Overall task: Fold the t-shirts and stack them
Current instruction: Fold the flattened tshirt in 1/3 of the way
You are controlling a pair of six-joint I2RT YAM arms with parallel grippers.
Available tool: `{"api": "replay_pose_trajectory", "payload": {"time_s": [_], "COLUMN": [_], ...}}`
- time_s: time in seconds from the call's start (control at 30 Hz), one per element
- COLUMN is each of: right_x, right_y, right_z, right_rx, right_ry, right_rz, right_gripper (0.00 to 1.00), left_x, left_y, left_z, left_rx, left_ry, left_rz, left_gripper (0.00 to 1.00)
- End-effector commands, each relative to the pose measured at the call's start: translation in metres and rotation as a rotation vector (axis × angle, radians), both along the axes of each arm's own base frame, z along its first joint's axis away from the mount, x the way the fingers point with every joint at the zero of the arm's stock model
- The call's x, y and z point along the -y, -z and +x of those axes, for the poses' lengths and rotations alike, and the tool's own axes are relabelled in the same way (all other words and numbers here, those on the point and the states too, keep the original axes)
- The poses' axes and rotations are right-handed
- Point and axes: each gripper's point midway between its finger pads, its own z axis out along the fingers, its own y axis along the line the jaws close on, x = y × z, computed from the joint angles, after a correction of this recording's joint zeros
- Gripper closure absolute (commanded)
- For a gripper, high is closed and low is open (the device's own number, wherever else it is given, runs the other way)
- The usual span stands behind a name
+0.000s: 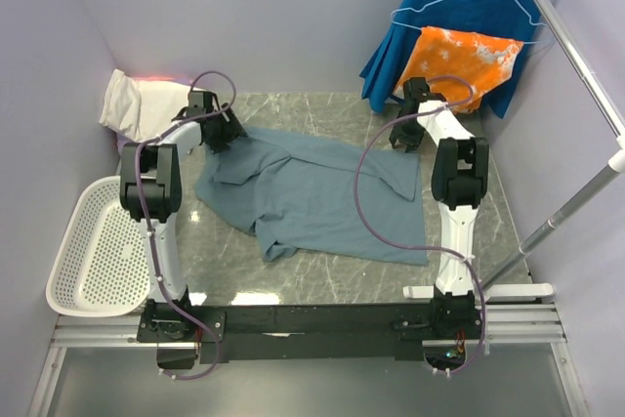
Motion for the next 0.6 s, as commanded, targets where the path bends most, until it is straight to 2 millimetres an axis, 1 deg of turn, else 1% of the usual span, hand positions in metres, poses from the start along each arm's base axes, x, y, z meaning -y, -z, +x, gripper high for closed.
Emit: {"api": "replay_pose_trajectory", "payload": {"time_s": [0.0,0.03,0.07,0.1,0.13,0.17,0.2,0.23,0.27,0.3,0.33,0.37,0.4,0.43,0.47,0.5,0.53,0.57], "right_x": [0.019,0.018,0.015,0.008,-0.003,-0.007,-0.019,-0.027,-0.035,-0.048,-0.054,-0.059,-0.066,-0.081,-0.09,-0.101,-0.119,-0.131], "right_y": [-0.002,-0.009,-0.04,-0.036,-0.047,-0.091,-0.084,-0.096,-0.136,-0.131,-0.139,-0.162,-0.159,-0.162,-0.166,-0.161,-0.159,-0.16], "right_z": [0.005,0.007,0.019,0.009,0.008,0.017,0.002,-0.003,-0.006,-0.021,-0.028,-0.038,-0.049,-0.059,-0.072,-0.082,-0.094,-0.104], "right_rx": [-0.007,0.026,0.135,0.134,0.176,0.314,0.311,0.351,0.455,0.446,0.464,0.509,0.498,0.493,0.478,0.459,0.445,0.441], "right_ry": [-0.001,-0.005,-0.014,-0.049,-0.083,-0.1,-0.142,-0.172,-0.199,-0.235,-0.25,-0.261,-0.283,-0.319,-0.345,-0.373,-0.419,-0.45], "right_rz": [-0.073,-0.071,-0.059,-0.044,0.004,0.016,0.041,0.06,0.061,0.062,0.056,0.053,0.065,0.082,0.103,0.12,0.14,0.154], "right_gripper": [0.49,0.49,0.48,0.47,0.46,0.46,0.44,0.42,0.41,0.4,0.39,0.38,0.37,0.37,0.37,0.37,0.37,0.37], "left_x": [-0.009,-0.01,-0.009,-0.01,-0.009,-0.008,-0.007,-0.004,0.004,0.008,0.013,0.021,0.024,0.025,0.035,0.028,0.033,0.039], "left_y": [0.022,0.023,0.023,0.026,0.02,0.016,0.019,-0.001,-0.014,-0.018,-0.046,-0.06,-0.067,-0.094,-0.101,-0.094,-0.107,-0.108], "left_z": [-0.001,-0.003,-0.004,-0.007,-0.005,-0.004,-0.01,-0.007,-0.003,-0.008,-0.008,-0.01,-0.016,-0.021,-0.029,-0.042,-0.054,-0.065], "left_rx": [-0.052,-0.059,-0.056,-0.063,-0.042,-0.025,-0.026,0.028,0.083,0.101,0.166,0.208,0.22,0.27,0.278,0.237,0.25,0.242], "left_ry": [0.002,0.001,0.002,-0.002,-0.002,0.0,-0.001,0.002,0.024,0.038,0.047,0.058,0.059,0.051,0.06,0.014,0.018,0.029], "left_rz": [0.072,0.077,0.077,0.076,0.073,0.069,0.065,0.057,0.04,0.036,0.035,0.045,0.064,0.076,0.087,0.126,0.116,0.108], "left_gripper": [0.24,0.24,0.24,0.24,0.23,0.23,0.22,0.21,0.19,0.18,0.17,0.15,0.14,0.12,0.03,0.01,0.01,0.01]}}
